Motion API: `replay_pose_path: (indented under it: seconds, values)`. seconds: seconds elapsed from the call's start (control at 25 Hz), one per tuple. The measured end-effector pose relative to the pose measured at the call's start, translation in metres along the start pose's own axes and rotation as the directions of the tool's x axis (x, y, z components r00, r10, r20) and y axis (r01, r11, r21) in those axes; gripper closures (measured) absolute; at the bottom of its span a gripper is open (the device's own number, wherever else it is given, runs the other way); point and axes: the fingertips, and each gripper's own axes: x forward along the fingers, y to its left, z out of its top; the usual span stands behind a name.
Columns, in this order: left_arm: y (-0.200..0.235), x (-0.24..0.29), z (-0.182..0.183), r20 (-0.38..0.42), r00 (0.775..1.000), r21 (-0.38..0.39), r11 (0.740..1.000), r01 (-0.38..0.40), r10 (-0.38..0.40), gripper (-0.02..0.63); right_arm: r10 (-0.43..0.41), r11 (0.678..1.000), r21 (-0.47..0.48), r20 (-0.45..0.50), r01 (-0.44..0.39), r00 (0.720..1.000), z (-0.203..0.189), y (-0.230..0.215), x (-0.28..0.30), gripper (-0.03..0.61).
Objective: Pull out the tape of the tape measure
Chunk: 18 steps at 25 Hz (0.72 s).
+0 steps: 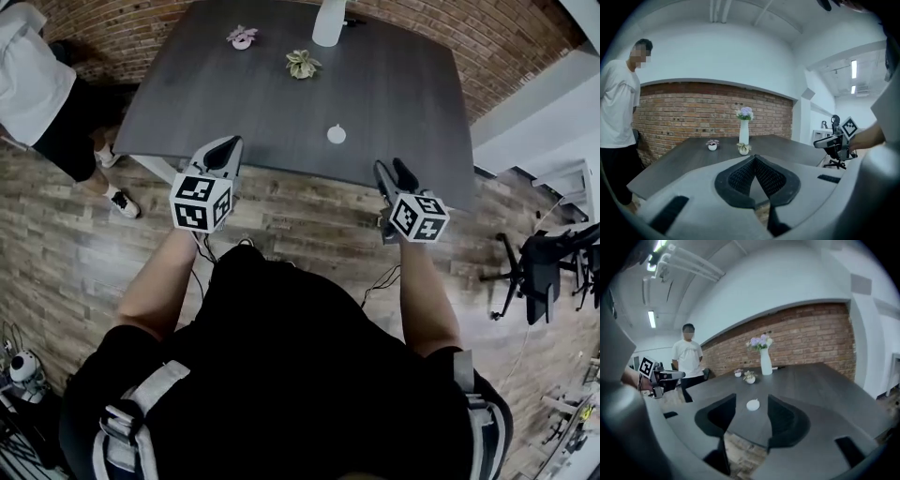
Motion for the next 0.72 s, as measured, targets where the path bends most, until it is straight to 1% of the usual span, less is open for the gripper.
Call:
replay_pose_path:
  seconds: [0.08, 0.12, 0.2, 0.24, 0.36, 0.52, 0.64, 0.72]
  values:
    - [0.002, 0.0, -0.019, -0.053, 0.998, 0.012, 1.0, 0.024, -0.024, 0.604, 0.052, 0.998, -0.018, -0.135, -0.055, 0.99, -0.032, 0.02, 0.032, 0.338]
    - [0.006, 0.001, -0.025, -0.071, 0.997, 0.015, 0.999, 0.029, -0.028, 0.604, 0.061, 0.997, -0.042, -0.192, -0.07, 0.98, -0.044, 0.029, 0.048, 0.331]
    - [0.017, 0.006, -0.032, -0.09, 0.996, 0.016, 1.0, 0.025, -0.023, 0.604, 0.054, 0.994, -0.077, -0.279, -0.079, 0.959, -0.061, 0.041, 0.078, 0.321]
    - [0.023, 0.008, -0.032, -0.093, 0.995, 0.014, 1.0, 0.021, -0.02, 0.604, 0.04, 0.994, -0.081, -0.31, -0.069, 0.95, -0.067, 0.045, 0.091, 0.321]
    - [0.042, 0.021, -0.025, -0.088, 0.996, 0.004, 1.0, 0.027, -0.026, 0.604, -0.038, 0.997, -0.075, -0.369, 0.01, 0.929, -0.076, 0.043, 0.125, 0.321]
    - [0.065, 0.049, -0.021, -0.099, 0.992, -0.01, 0.997, 0.08, -0.081, 0.604, -0.158, 0.987, -0.032, -0.427, 0.159, 0.891, -0.082, 0.025, 0.157, 0.321]
    - [0.079, 0.072, -0.021, -0.105, 0.986, -0.021, 0.992, 0.125, -0.127, 0.604, -0.201, 0.972, 0.019, -0.464, 0.236, 0.863, -0.087, 0.018, 0.174, 0.321]
    - [0.084, 0.085, -0.018, -0.104, 0.981, -0.031, 0.986, 0.164, -0.166, 0.604, -0.232, 0.96, 0.024, -0.484, 0.278, 0.844, -0.089, 0.017, 0.18, 0.321]
